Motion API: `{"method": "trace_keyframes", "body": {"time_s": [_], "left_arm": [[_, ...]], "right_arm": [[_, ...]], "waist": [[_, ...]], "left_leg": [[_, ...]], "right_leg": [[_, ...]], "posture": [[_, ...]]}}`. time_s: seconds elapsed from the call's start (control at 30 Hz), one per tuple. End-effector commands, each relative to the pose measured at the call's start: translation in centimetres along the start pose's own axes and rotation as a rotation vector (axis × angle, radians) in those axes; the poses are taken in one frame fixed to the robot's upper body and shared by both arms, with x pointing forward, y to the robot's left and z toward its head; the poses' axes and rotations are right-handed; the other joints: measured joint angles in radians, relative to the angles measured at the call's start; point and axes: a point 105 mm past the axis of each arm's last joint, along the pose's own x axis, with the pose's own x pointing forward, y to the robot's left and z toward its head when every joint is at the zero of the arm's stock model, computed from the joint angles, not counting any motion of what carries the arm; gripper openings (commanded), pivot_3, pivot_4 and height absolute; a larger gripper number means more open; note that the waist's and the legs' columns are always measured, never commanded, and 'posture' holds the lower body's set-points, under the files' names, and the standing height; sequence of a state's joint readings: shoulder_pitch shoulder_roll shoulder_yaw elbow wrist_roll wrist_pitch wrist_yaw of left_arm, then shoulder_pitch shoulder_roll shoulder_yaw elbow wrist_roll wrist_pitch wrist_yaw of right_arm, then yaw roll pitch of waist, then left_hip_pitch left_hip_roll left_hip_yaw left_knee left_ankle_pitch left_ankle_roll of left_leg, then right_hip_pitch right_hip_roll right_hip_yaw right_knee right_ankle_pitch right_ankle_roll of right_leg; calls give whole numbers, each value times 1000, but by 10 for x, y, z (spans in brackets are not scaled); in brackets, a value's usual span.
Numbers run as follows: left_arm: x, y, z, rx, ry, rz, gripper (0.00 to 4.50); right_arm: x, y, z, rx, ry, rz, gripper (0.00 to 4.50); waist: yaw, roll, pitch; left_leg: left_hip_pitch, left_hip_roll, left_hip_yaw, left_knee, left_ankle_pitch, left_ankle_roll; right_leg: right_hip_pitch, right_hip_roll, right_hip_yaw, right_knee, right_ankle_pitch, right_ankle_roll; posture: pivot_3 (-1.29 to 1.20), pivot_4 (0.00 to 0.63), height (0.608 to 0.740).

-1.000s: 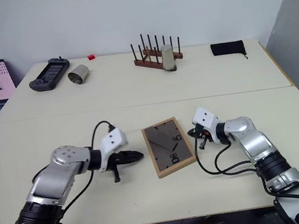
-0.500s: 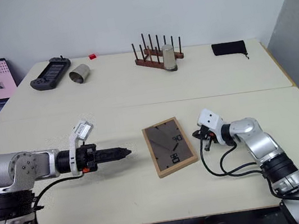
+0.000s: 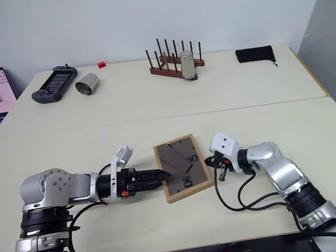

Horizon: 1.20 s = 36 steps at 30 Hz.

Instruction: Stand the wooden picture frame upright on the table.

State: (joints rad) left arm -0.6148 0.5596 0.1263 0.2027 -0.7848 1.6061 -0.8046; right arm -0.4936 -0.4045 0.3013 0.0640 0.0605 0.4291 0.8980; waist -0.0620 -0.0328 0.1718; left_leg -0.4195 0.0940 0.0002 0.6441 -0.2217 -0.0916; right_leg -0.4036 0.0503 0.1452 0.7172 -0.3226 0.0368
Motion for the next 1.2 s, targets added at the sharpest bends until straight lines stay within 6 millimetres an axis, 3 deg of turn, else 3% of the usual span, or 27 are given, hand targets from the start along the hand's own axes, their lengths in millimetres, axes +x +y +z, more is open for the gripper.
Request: {"method": "trace_keyframes", "body": {"time_s": [0.03,0.17,0.27,0.73,0.87,0.93,1.0,1.1,1.2], "left_arm": [[14,2,-7,3,6,7,4493],[14,-9,-8,23,-8,-54,4493],[8,-12,-5,45,-32,-56,4066],[-3,-23,3,104,-73,-73,1264],[-6,-20,12,118,-102,-40,1278],[-8,-25,16,160,-115,-50,1278],[-10,-30,20,198,-130,-60,1278],[-12,-36,29,282,-155,-51,1278],[-10,-39,31,323,-157,-61,1278]], "right_arm": [[8,10,23,-26,-67,15,0],[11,13,26,-19,-75,13,0],[10,11,23,-14,-68,5,0],[-1,-1,17,8,-58,-52,0],[-14,-13,16,1,-49,-78,0],[-25,-20,23,22,-72,-77,0],[-36,-26,36,49,-117,-79,355],[-51,-23,76,150,-251,21,926],[-53,-17,102,216,-317,90,1593]], "waist": [[6,0,0],[12,0,0],[10,0,0],[5,0,0],[5,-1,0],[5,-1,0],[5,-1,1],[3,0,2],[2,0,2]], "left_leg": [[0,0,0,0,0,0],[0,-1,0,0,0,0],[0,-1,0,0,0,0],[-1,0,0,-1,0,0],[-1,0,0,-1,0,0],[-1,0,0,-1,0,0],[-1,0,0,-1,0,0],[-1,0,0,-1,0,0],[-1,0,0,-1,0,0]], "right_leg": [[0,0,0,0,0,0],[0,-1,0,0,0,0],[0,-1,0,-1,0,0],[-1,-1,0,-1,0,0],[-1,-1,0,-1,0,0],[-1,-1,0,-1,0,0],[-1,-1,0,-1,0,0],[-1,-1,0,-1,0,0],[-1,0,0,-1,0,0]], "posture": [[0,150,740],[0,150,740],[0,150,740],[0,150,740],[0,150,740],[0,150,740],[0,150,740],[0,150,740],[0,150,740]]}}
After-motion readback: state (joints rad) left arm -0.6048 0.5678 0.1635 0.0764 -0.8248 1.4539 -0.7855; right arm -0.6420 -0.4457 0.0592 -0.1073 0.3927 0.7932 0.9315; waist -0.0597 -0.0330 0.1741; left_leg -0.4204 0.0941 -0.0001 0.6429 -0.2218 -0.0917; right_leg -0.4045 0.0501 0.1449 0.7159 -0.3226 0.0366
